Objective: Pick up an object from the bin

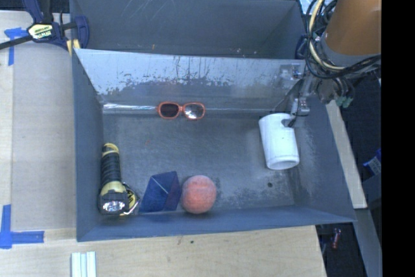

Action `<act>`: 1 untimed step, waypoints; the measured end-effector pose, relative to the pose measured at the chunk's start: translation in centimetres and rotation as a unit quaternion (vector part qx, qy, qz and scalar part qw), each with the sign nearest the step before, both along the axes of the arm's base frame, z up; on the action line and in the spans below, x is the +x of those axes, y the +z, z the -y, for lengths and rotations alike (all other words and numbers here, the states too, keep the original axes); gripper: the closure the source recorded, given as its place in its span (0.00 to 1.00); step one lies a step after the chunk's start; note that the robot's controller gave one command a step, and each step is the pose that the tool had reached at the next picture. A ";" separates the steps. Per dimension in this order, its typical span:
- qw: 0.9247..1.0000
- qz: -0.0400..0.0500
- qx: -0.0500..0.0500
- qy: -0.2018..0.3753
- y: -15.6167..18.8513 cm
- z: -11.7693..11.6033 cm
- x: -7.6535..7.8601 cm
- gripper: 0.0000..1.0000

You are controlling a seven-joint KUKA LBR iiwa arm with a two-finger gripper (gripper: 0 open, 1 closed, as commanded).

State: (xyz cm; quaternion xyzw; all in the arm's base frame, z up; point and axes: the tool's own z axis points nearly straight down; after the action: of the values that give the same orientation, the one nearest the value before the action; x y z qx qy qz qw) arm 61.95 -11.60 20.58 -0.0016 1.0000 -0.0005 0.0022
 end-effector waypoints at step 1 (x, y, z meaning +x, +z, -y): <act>1.000 0.000 0.000 0.000 0.0 0.0 0.0 0.00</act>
Offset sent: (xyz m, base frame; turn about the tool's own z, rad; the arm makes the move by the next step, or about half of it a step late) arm -0.0238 -0.0397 0.0057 -0.1406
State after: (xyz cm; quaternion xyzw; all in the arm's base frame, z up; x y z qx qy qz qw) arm 61.95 -11.60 20.58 -0.0017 1.0000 -0.0005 0.0022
